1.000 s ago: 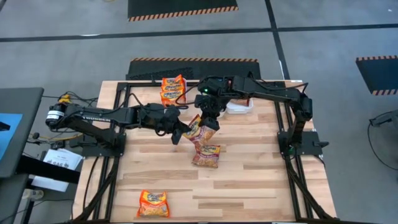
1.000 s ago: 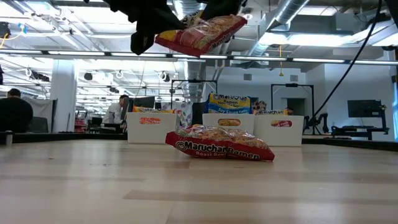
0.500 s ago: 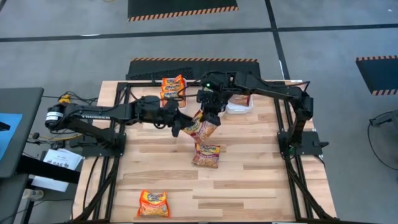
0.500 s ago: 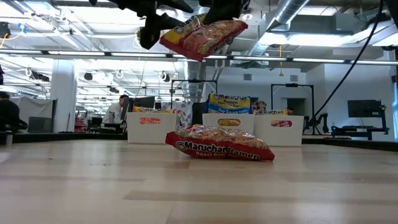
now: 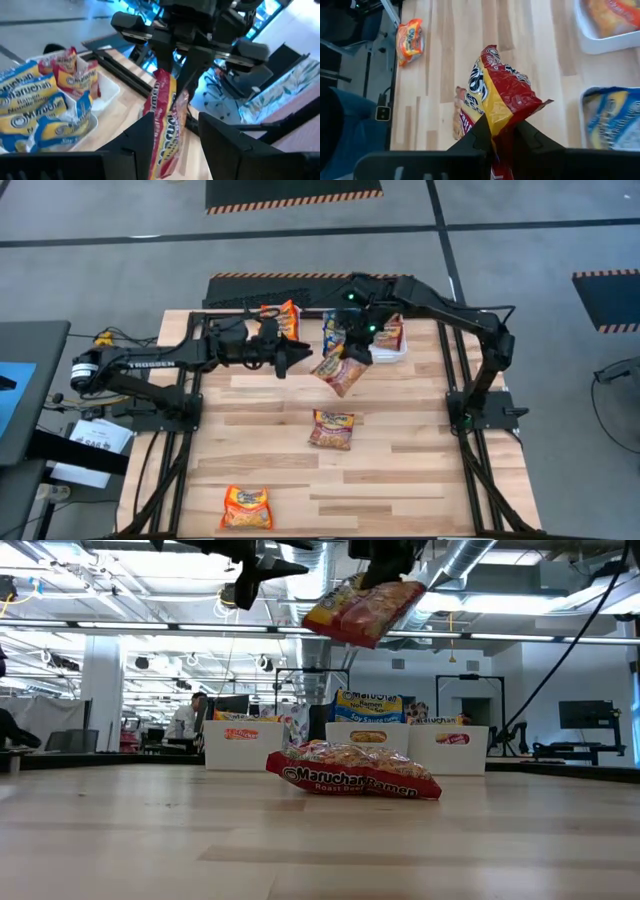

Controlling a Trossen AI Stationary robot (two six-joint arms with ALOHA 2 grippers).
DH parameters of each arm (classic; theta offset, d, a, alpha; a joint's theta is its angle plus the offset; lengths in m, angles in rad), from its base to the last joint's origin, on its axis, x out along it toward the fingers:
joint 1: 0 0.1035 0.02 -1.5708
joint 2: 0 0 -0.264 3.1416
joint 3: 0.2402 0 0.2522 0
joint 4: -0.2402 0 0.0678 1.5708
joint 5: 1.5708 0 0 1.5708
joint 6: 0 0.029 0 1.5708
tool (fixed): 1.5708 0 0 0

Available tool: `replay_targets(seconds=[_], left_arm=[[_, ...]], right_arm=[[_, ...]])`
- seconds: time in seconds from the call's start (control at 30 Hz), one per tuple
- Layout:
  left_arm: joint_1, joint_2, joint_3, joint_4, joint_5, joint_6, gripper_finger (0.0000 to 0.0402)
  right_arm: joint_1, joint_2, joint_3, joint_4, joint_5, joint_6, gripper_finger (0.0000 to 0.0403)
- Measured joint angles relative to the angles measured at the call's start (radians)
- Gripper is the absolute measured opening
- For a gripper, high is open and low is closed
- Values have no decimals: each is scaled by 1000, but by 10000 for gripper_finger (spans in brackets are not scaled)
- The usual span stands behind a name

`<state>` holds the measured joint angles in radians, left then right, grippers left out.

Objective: Sort Maruchan noodles
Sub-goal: Put the bottom red noodle soup pack into the right white bin

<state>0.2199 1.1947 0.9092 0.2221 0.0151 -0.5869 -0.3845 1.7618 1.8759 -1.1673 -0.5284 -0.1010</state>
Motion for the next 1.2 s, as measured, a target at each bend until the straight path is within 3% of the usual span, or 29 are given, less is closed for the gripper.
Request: replay_targets(seconds=[0.3, 0.5, 0.6, 0.77, 1.03, 1.2], left_arm=[[62, 1, 0, 24, 5, 0, 139], [86, 1, 0, 24, 5, -2, 139], [95, 1, 0, 24, 5, -2, 139], [110, 1, 0, 24, 5, -4, 139], [144, 1, 0, 23, 5, 2, 139], [165, 1, -1, 20, 5, 3, 139]], right_arm=[[-181, -117, -2, -32, 3, -137, 55], [-401, -224, -1, -5, -2, -200, 55], [-518, -276, -38, 70, -73, -207, 55], [-658, -377, -248, 263, -181, -113, 52], [-689, -528, -631, 566, -176, 12, 50], [-667, -584, -802, 645, -91, -13, 50]])
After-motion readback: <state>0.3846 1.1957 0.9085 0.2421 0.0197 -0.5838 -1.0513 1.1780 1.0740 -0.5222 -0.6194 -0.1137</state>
